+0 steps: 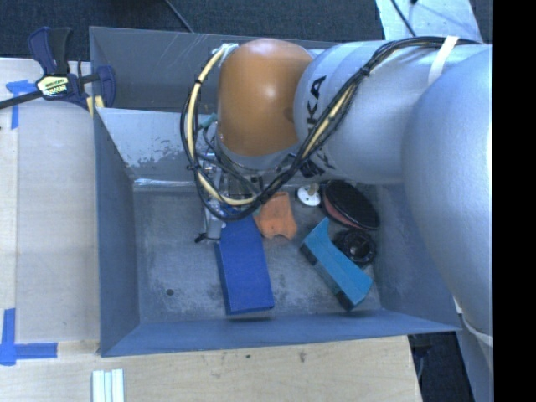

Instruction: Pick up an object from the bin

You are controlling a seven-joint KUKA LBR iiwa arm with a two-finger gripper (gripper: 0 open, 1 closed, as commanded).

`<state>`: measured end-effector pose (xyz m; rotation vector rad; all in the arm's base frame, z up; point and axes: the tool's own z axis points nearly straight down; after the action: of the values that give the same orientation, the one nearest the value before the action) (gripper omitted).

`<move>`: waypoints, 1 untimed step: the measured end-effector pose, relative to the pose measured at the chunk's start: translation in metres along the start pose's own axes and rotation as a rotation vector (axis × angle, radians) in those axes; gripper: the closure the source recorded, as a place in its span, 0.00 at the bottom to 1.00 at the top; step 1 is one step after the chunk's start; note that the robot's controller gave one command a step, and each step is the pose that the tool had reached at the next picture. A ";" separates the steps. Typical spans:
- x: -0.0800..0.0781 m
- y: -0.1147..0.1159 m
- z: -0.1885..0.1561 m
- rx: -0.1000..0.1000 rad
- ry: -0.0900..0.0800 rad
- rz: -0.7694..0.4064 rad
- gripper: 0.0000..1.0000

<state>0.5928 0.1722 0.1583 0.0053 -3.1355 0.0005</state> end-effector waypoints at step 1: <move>-0.002 -0.001 -0.005 -0.001 -0.008 0.004 0.00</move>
Offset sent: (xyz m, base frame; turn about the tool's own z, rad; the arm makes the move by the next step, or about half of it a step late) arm 0.0285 -0.0362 -0.0883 -0.3776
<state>0.5948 0.1713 0.1636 -0.0006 -3.1439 -0.0016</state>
